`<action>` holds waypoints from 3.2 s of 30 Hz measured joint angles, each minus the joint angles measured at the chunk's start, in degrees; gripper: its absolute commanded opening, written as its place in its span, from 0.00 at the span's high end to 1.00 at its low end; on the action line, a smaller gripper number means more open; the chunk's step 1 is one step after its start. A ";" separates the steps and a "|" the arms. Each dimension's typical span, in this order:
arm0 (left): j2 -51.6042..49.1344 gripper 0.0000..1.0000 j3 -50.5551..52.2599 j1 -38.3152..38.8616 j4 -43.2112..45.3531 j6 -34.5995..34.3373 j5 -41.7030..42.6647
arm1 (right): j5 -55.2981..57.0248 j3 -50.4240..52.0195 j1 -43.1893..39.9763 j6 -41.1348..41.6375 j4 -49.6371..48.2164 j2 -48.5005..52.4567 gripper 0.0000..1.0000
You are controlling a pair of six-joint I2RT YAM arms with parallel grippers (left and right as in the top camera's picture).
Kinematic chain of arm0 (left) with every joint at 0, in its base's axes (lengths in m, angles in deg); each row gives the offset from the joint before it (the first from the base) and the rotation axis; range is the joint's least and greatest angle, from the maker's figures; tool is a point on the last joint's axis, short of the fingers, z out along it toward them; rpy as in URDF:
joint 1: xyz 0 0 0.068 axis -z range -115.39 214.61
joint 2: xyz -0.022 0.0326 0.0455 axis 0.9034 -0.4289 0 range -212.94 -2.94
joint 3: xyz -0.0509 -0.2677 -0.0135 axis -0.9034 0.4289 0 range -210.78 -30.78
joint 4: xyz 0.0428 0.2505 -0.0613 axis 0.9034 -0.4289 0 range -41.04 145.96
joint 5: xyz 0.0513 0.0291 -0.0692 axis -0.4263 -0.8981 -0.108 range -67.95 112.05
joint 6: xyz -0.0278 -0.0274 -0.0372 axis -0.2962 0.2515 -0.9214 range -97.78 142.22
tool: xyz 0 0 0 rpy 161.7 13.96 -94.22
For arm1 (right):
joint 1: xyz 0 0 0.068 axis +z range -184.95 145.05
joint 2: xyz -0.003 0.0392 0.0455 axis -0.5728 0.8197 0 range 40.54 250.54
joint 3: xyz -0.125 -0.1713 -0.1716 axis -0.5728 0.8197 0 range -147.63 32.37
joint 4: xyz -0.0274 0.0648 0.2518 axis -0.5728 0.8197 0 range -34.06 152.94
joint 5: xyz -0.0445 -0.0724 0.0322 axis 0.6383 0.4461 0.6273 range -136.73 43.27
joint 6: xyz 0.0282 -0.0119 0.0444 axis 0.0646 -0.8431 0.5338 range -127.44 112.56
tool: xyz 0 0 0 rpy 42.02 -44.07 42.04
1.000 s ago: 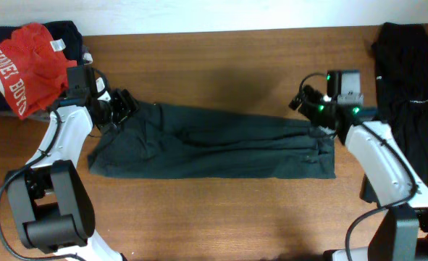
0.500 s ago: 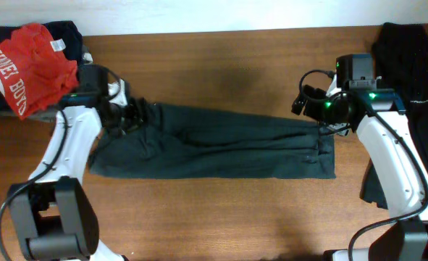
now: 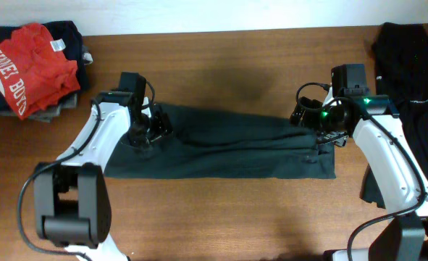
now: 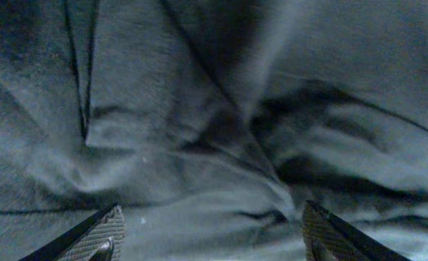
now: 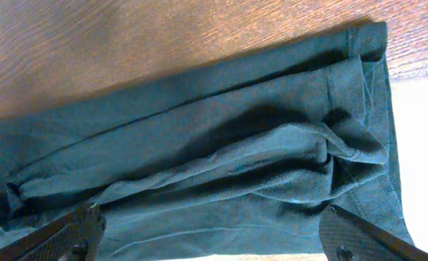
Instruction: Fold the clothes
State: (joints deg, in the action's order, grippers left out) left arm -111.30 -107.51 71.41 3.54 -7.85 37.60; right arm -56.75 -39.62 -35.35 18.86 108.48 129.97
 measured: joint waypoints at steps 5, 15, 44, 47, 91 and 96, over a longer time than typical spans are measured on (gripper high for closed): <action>-3.87 0.23 0.00 -0.66 4.42 -3.02 -0.74 | -0.02 0.00 0.00 0.02 0.04 0.00 0.01; -4.81 0.22 0.00 -3.34 9.03 -4.09 -1.05 | -0.02 0.00 0.00 0.04 0.31 0.00 0.01; -4.81 0.99 0.00 -3.30 18.67 -4.92 -1.07 | -0.02 0.02 0.00 0.00 0.63 0.00 0.01; -4.81 0.99 0.00 -3.30 18.91 -4.92 -1.03 | -0.02 0.02 0.00 0.00 0.92 0.00 0.01; -1.99 0.98 -7.06 5.88 13.29 -2.45 -25.77 | -0.02 0.02 0.00 0.02 0.57 0.00 0.01; -1.99 0.93 -7.06 5.88 14.36 -2.29 -27.89 | -0.74 0.02 0.00 0.02 0.57 0.00 0.01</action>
State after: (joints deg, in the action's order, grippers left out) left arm -113.29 -114.57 77.29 17.90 -10.14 9.71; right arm -57.49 -39.59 -35.35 18.89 109.04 129.97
